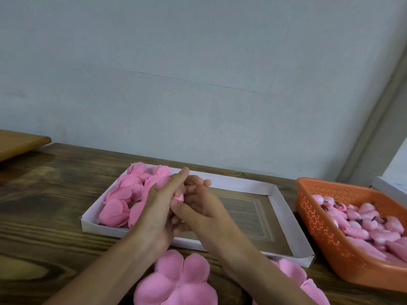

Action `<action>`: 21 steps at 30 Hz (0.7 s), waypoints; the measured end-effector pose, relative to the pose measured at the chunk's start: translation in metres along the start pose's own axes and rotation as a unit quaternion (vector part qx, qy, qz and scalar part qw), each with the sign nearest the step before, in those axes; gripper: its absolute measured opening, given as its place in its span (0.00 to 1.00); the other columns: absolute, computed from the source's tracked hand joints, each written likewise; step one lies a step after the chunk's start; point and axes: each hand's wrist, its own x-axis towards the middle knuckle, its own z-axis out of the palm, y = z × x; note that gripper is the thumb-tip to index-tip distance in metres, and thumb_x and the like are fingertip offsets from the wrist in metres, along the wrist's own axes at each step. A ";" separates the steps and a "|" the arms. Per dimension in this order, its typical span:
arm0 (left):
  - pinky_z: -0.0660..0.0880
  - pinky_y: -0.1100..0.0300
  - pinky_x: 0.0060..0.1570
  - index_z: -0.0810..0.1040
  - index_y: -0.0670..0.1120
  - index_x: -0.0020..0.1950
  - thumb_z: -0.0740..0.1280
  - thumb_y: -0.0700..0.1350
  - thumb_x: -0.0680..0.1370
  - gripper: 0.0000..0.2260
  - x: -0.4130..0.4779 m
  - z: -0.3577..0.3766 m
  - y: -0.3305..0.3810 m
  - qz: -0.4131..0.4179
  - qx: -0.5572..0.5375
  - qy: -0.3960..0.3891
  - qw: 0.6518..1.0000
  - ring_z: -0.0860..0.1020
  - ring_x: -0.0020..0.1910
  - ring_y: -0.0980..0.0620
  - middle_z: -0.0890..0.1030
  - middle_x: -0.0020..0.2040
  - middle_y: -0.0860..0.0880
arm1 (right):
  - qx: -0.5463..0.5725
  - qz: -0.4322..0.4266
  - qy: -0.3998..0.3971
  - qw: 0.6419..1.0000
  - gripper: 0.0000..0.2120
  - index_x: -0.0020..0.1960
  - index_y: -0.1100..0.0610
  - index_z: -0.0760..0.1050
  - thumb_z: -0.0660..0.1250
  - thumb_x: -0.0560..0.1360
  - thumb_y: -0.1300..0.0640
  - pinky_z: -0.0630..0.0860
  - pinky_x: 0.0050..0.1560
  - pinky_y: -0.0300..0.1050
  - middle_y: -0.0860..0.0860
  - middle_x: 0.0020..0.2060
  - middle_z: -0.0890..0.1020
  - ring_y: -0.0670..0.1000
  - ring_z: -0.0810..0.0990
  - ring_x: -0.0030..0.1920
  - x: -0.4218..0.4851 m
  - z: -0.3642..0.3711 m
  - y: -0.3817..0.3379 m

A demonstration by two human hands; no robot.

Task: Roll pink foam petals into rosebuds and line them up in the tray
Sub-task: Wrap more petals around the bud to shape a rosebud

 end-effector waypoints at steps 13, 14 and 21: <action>0.67 0.66 0.19 0.79 0.43 0.42 0.76 0.61 0.67 0.22 0.008 -0.006 -0.010 -0.014 -0.017 0.019 1.000 0.83 0.32 0.53 0.84 0.57 0.35 | 0.097 0.138 0.027 0.985 0.06 0.50 0.58 0.72 0.59 0.84 0.63 0.76 0.39 0.45 0.54 0.39 0.78 0.53 0.78 0.37 0.001 0.008 -0.014; 0.66 0.66 0.20 0.80 0.45 0.41 0.75 0.62 0.67 0.20 0.008 -0.007 -0.008 -0.013 -0.010 0.026 1.000 0.83 0.34 0.53 0.83 0.58 0.35 | 0.091 0.112 0.023 0.989 0.03 0.54 0.60 0.73 0.61 0.83 0.64 0.77 0.41 0.45 0.53 0.39 0.78 0.51 0.78 0.38 -0.001 0.009 -0.012; 0.71 0.65 0.22 0.75 0.44 0.36 0.73 0.61 0.71 0.20 0.002 -0.005 -0.008 0.005 -0.008 -0.021 1.000 0.85 0.36 0.53 0.84 0.57 0.36 | 0.180 0.173 0.073 0.966 0.08 0.48 0.59 0.72 0.58 0.85 0.60 0.72 0.32 0.42 0.55 0.33 0.75 0.52 0.74 0.30 0.001 0.013 -0.016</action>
